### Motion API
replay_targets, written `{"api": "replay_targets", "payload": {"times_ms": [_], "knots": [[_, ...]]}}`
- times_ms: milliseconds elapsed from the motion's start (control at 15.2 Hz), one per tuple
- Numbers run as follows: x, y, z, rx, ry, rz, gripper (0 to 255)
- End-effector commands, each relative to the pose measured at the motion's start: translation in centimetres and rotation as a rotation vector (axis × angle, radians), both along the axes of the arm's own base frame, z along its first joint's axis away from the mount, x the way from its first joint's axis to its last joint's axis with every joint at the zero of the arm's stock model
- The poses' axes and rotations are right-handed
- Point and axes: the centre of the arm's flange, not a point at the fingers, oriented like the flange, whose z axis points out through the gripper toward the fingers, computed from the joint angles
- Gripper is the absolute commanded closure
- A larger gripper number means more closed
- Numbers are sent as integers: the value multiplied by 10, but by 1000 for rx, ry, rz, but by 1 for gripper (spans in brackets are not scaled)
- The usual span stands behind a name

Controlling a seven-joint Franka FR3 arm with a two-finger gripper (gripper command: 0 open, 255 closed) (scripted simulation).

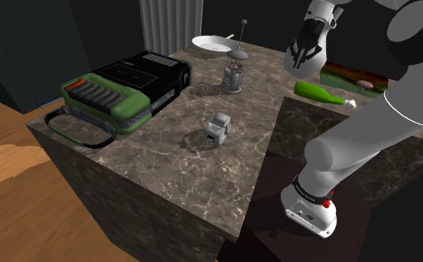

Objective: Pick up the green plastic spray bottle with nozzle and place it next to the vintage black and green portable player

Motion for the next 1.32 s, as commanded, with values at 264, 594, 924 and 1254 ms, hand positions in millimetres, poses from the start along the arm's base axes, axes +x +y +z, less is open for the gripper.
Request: {"api": "replay_targets", "payload": {"times_ms": [264,594,924,1254], "knots": [[0,1,-3,8,9,0,255],[-36,-4,-6,-69,11,-23,0],[-96,-10,-15,-186,24,-61,0],[-156,-14,-22,-303,38,-99,0]]}}
